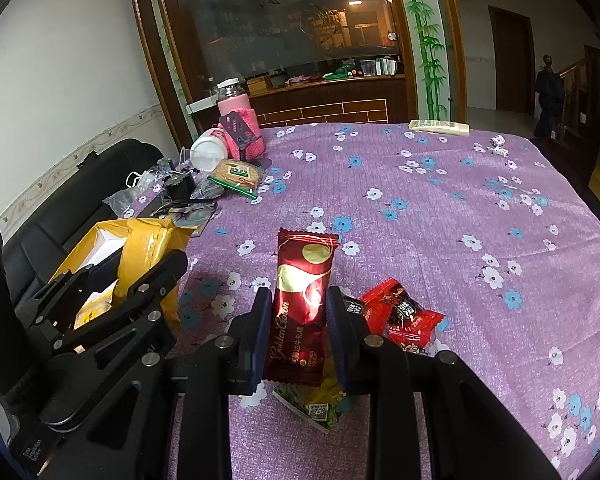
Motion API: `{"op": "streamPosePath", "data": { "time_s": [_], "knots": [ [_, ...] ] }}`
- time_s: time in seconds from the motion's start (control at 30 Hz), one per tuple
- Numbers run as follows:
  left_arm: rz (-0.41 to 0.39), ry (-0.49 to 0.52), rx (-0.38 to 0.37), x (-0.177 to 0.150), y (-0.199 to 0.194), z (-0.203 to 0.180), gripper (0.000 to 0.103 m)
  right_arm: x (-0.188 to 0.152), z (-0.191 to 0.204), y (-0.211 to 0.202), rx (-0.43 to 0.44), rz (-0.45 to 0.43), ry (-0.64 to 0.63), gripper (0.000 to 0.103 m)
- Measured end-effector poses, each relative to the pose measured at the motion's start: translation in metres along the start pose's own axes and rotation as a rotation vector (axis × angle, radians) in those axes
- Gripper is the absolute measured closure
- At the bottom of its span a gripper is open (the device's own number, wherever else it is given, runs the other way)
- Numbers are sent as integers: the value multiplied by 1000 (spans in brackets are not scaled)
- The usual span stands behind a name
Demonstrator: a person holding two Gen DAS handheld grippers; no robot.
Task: Organize snacks
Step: 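Lift the yellow pack with the left gripper while the right lifts the red chocolate bar, then carry the yellow pack and red chocolate bar over the white box with both grippers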
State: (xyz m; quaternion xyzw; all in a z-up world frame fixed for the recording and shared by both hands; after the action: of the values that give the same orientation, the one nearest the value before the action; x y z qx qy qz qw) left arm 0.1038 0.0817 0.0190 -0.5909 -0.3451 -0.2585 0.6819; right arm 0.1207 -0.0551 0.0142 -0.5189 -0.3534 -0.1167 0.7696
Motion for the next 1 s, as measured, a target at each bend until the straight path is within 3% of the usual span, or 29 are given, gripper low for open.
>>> {"op": "streamPosePath", "data": {
  "time_s": [0.5, 0.8, 1.0],
  "knots": [
    [4, -80, -68, -3, -40, 25, 52, 1, 2, -2, -6, -19, 3, 77],
    [19, -183, 6, -31, -64, 107, 52, 3, 7, -13, -12, -43, 18, 77],
    [63, -232, 72, -59, -66, 159, 52, 0, 50, -19, 65, -8, -18, 77]
  ]
}}
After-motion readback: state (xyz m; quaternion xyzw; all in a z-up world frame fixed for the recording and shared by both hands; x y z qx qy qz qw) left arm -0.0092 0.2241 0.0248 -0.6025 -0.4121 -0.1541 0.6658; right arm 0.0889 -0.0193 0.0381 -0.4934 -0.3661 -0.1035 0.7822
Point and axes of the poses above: each gripper's, at about its wrist camera, not at the fingertips, and y roughly the way its jaws point, z to its left, x to its top, the point moved 8 cm from there along y, roughly the way its jaws point, and after that the axes turned 10 degrees about z, right-handed, at the moved point
